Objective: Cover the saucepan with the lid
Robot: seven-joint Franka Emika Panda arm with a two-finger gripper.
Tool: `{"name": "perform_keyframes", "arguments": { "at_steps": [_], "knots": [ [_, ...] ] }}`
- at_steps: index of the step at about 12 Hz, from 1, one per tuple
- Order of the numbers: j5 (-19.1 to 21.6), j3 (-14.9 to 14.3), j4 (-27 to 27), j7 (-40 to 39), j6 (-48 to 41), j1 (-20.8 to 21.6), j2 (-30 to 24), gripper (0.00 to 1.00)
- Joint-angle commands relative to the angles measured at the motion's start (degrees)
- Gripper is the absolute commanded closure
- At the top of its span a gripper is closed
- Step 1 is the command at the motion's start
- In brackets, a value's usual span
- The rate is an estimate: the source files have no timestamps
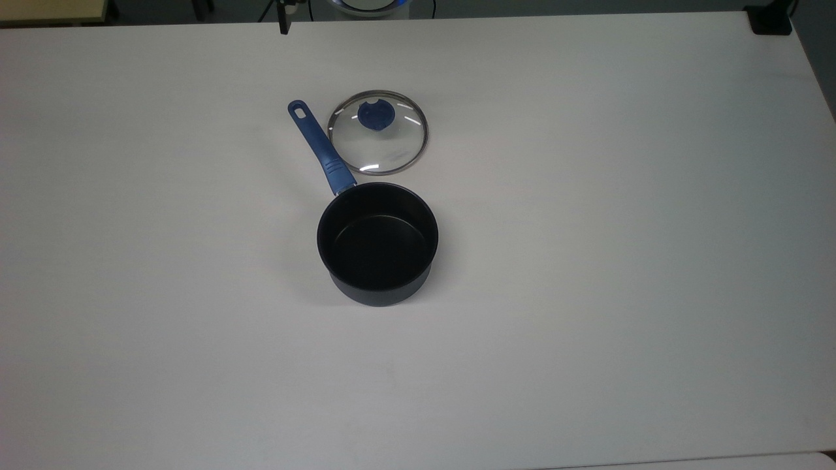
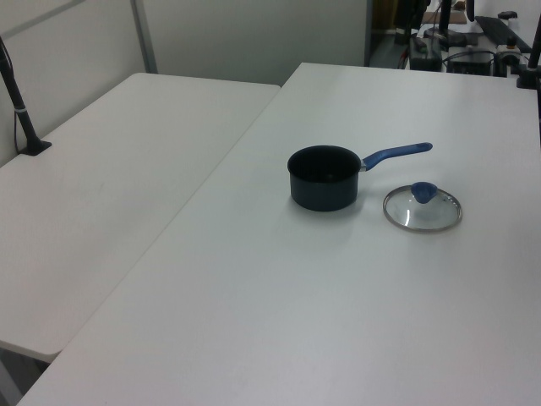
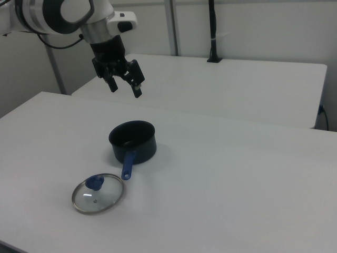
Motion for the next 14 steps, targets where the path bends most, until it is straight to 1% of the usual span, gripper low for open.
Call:
{"name": "perform_keyframes", "arguments": {
  "at_steps": [1, 7, 8, 9, 10, 11, 12, 13, 14],
  "knots": [
    [-0.09, -1.02, 1.40, -0.22, -2.76, 1.21, 0.28, 0.00],
    [-0.09, -0.93, 1.40, -0.48, -2.94, 1.04, 0.19, 0.00],
    [-0.44, -0.93, 0.79, -2.48, -4.51, 1.04, 0.19, 0.00],
    [-0.96, -0.15, -0.53, -10.07, -7.65, 1.47, 0.36, 0.00],
    [-2.36, 2.21, -3.58, -12.67, -9.25, 1.56, 0.02, 0.00],
    [-4.99, 5.63, -7.44, -11.57, -9.09, 1.30, -0.60, 0.00],
    [-6.49, 9.23, -13.57, -6.51, -6.92, 1.21, -0.86, 0.00],
    [-6.51, 10.66, -18.77, -1.85, -1.85, 1.56, -1.56, 0.00],
    [-6.59, 13.63, -23.95, 0.72, 3.51, 1.30, -1.57, 0.00]
  ]
}}
